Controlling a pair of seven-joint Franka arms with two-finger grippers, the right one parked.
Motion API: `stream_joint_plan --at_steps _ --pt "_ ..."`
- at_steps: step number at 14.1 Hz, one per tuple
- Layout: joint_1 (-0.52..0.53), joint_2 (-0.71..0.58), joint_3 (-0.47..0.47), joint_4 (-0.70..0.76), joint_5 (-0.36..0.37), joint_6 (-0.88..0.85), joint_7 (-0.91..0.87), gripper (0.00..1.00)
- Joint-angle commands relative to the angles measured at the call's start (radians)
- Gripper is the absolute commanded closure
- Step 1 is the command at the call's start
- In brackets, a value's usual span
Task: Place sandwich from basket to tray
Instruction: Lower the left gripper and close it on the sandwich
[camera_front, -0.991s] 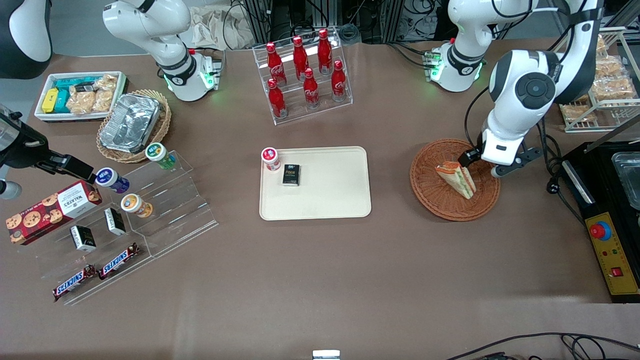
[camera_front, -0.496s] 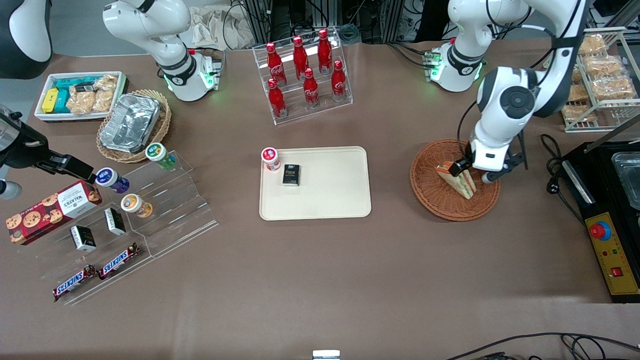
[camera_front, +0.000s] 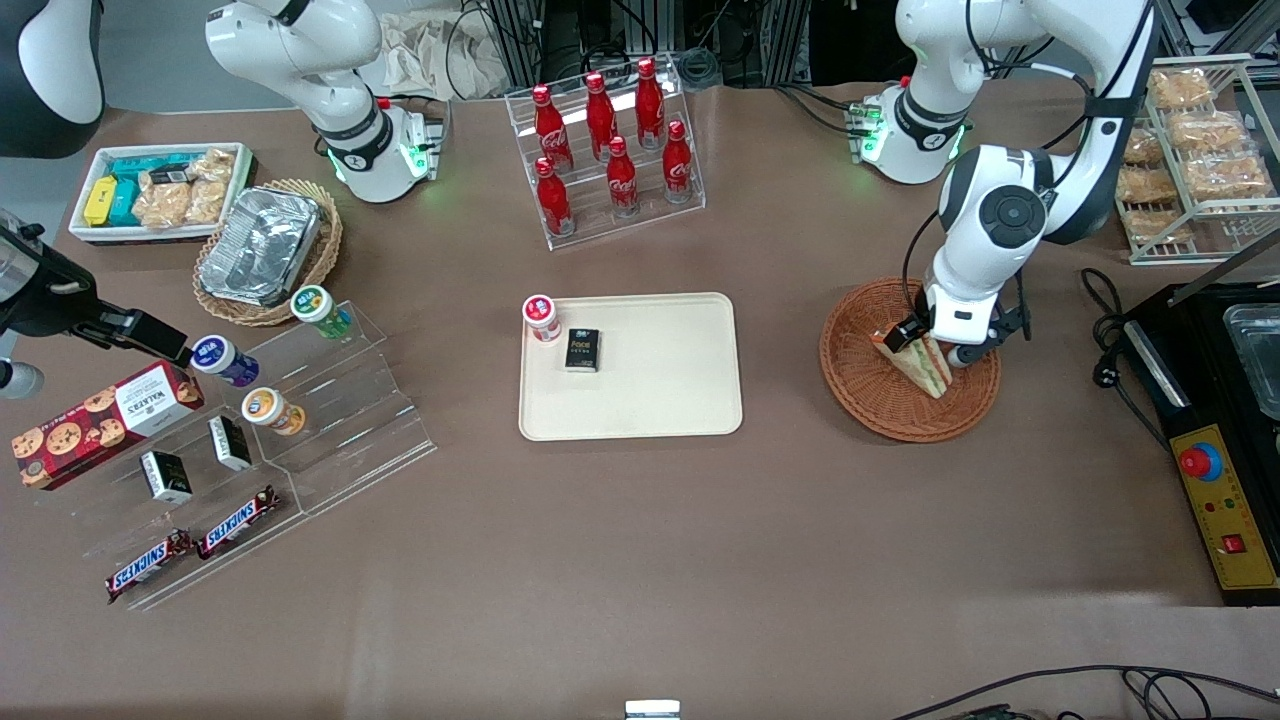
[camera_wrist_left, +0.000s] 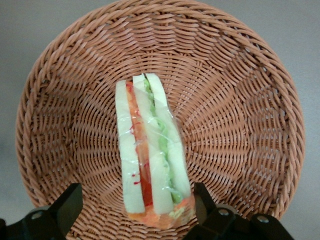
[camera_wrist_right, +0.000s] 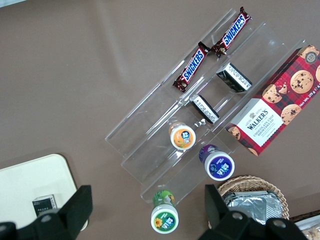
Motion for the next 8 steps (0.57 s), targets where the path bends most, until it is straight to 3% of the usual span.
stream_joint_plan --at_steps 1,3,8 --pt "-0.010 0.032 0.003 0.004 0.052 0.060 -0.050 0.02" --pt "-0.010 0.034 0.003 0.009 0.081 0.062 -0.088 0.16" --pt "-0.010 0.003 0.000 0.039 0.124 0.037 -0.148 0.83"
